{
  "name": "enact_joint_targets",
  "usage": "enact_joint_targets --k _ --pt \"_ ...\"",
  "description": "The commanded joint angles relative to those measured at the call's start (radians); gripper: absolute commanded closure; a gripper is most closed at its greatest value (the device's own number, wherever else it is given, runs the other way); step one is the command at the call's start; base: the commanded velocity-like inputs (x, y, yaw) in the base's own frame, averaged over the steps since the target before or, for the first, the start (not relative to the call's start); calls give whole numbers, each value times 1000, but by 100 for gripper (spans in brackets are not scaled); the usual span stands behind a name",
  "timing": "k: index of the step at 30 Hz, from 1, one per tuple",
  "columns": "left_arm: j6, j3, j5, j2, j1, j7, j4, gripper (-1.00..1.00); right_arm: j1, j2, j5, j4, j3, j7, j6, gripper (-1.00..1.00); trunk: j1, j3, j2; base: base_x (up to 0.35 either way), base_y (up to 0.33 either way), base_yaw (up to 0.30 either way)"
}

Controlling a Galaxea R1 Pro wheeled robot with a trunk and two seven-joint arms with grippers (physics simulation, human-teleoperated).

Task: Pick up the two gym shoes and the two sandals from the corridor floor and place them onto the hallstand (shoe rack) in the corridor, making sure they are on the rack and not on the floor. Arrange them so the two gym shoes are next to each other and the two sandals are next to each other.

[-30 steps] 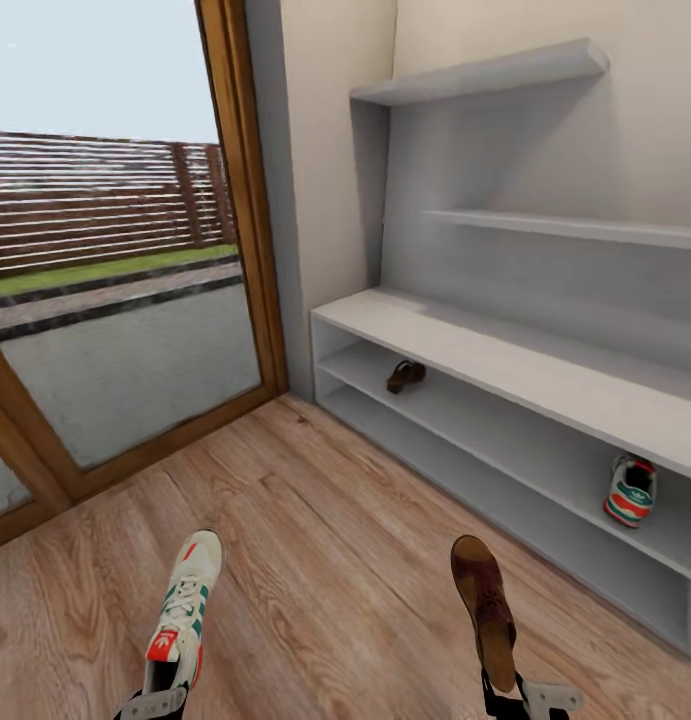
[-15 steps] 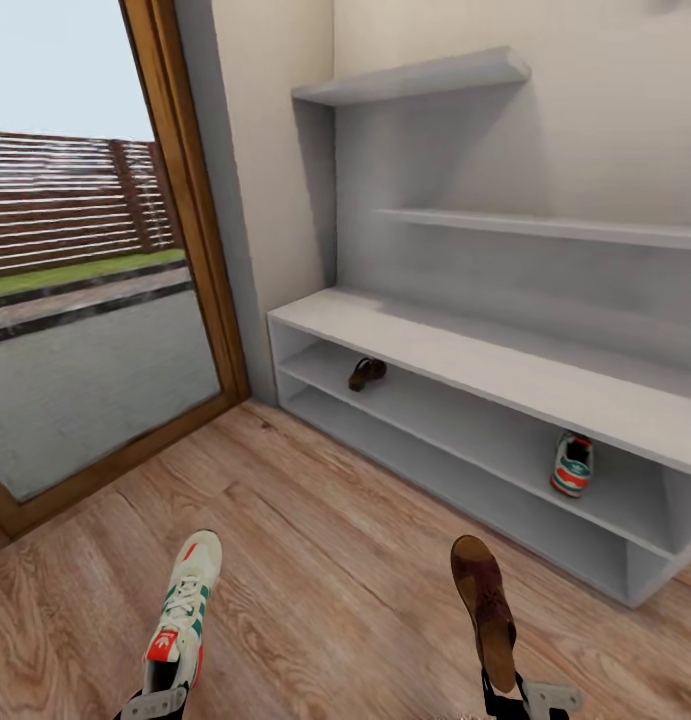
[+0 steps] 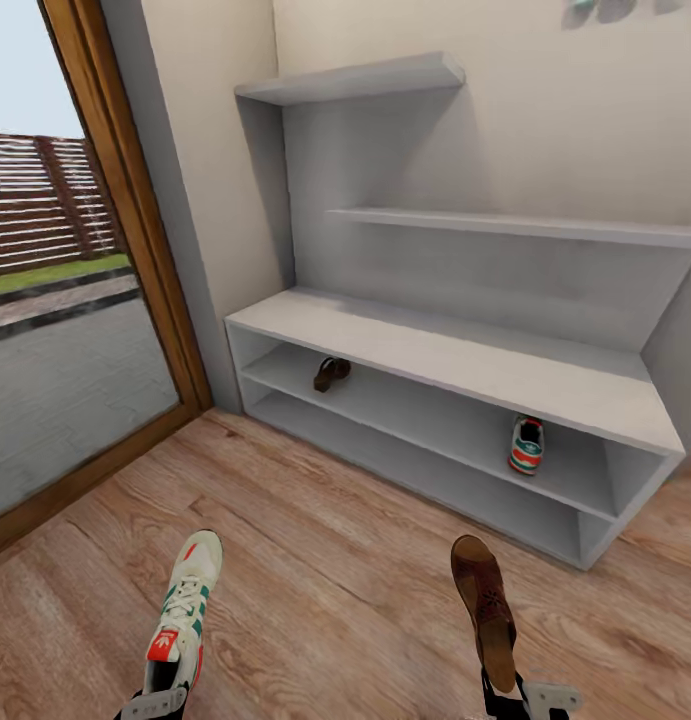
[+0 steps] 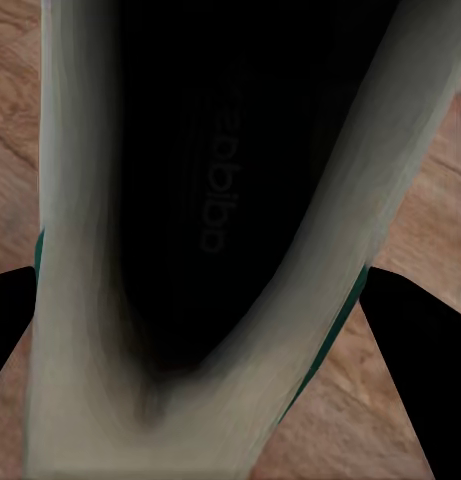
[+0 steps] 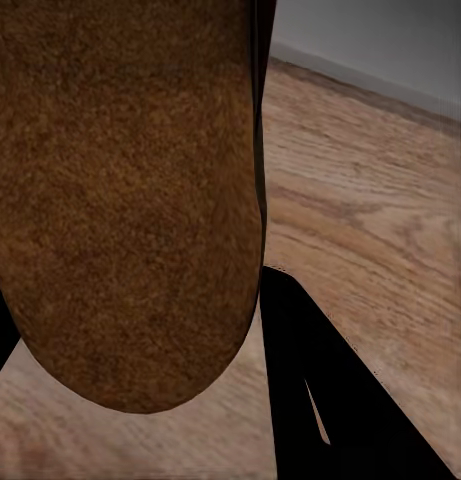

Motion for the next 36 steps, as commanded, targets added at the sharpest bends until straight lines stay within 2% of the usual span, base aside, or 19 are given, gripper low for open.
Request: enact_joint_targets --k 1,12,19,36 --pt "-1 3 7 -1 -1 -9 1 100 -1 1 7 1 -7 3 -3 100 0 -1 0 0 228 -271" --pt "-1 3 7 -1 -1 -9 1 100 -1 1 7 1 -7 3 -3 100 0 -1 0 8 32 -271" --pt "-1 5 7 0 -1 -9 1 100 -1 1 7 1 -7 3 -3 100 0 -1 0 189 125 -271" --pt "-1 5 7 0 -1 -9 1 100 -1 1 7 1 -7 3 -3 100 0 -1 0 2 1 -271"
